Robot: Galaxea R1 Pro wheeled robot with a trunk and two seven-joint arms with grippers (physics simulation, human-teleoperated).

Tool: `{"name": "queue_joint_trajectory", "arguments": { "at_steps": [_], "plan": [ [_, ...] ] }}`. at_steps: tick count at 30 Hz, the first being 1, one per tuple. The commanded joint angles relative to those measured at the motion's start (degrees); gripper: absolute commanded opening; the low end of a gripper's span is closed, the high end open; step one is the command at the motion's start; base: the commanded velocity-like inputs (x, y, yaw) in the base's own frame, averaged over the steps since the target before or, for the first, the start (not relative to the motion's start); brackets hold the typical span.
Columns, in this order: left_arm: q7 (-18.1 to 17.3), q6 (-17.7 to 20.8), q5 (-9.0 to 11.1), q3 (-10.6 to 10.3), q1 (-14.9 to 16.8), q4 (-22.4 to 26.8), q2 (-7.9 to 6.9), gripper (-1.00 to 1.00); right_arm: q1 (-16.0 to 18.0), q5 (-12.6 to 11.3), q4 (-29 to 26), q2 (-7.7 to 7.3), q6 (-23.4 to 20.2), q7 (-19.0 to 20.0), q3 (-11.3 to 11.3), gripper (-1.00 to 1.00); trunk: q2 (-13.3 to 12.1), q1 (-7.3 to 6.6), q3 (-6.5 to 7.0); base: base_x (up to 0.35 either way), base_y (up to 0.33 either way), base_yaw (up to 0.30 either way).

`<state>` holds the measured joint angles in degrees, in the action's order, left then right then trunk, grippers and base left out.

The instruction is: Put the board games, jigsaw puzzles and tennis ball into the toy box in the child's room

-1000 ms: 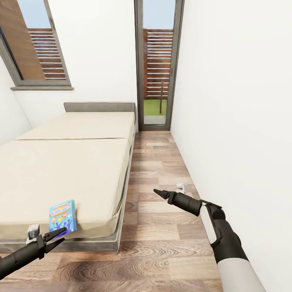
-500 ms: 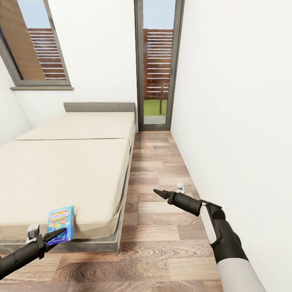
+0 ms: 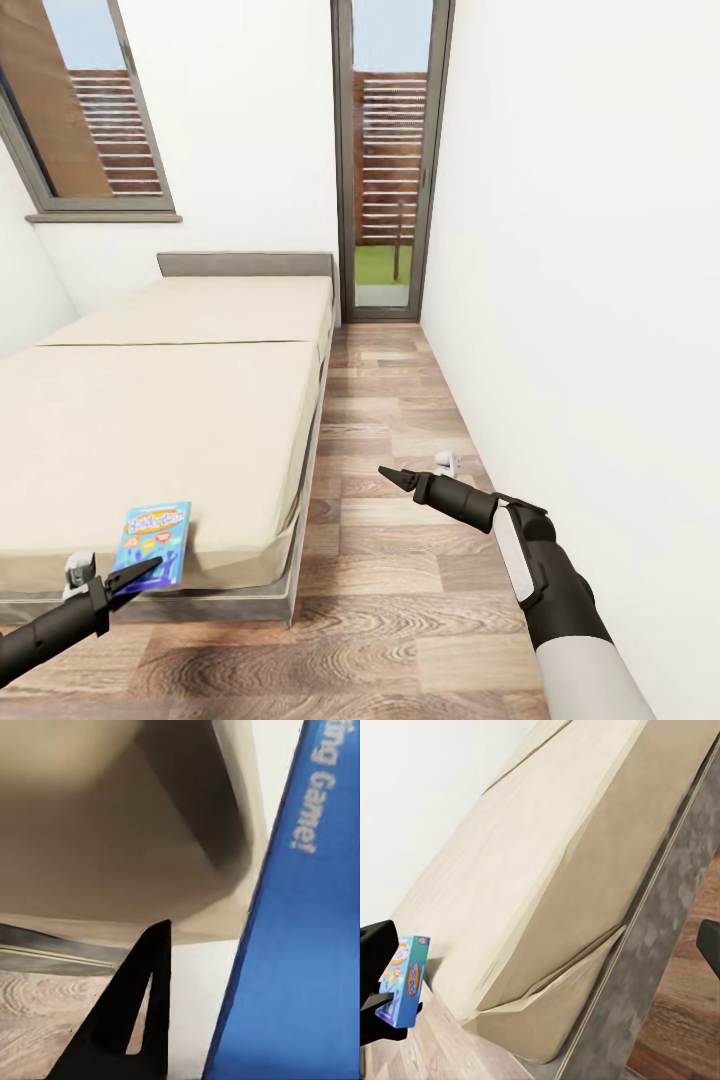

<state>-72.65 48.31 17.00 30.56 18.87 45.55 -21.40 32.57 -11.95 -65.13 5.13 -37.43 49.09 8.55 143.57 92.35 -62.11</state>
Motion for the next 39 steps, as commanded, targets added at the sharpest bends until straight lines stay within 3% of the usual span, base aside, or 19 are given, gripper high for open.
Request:
{"name": "queue_joint_trajectory", "arguments": {
  "at_steps": [1,9,30,35,39],
  "plan": [
    [-0.12,-0.59,-1.09,0.02,0.02,-0.11,-0.01,-1.00,0.03,-0.18,0.00,0.05,-0.37,0.13,0.15,1.00,0.01,0.00,-0.05,0.000,0.000,0.000],
    [-2.27,-0.59,-1.17,-0.05,0.02,-0.17,-0.03,-1.00,0.03,-0.18,0.00,0.05,-0.37,0.13,0.15,1.00,0.01,0.00,-0.05,0.000,0.000,0.000],
    [-2.40,-0.09,-1.18,-0.28,0.02,-0.11,-0.31,-1.00,0.03,-0.50,0.09,-0.03,-0.37,0.22,0.23,1.00,-0.27,-0.54,4.60,0.000,0.000,0.000],
    [-2.41,3.42,-1.23,-0.43,0.07,1.48,-0.70,-1.00,0.03,-0.50,0.09,0.01,-0.37,0.13,0.24,1.00,-0.33,-0.67,5.71,0.000,0.000,0.000],
    [-2.43,7.18,-1.26,-0.54,0.06,4.32,-1.33,-1.00,0.03,-0.53,0.23,-0.02,-0.37,0.20,0.24,1.00,-1.94,-1.55,6.43,0.000,0.000,0.000]
  ]
}}
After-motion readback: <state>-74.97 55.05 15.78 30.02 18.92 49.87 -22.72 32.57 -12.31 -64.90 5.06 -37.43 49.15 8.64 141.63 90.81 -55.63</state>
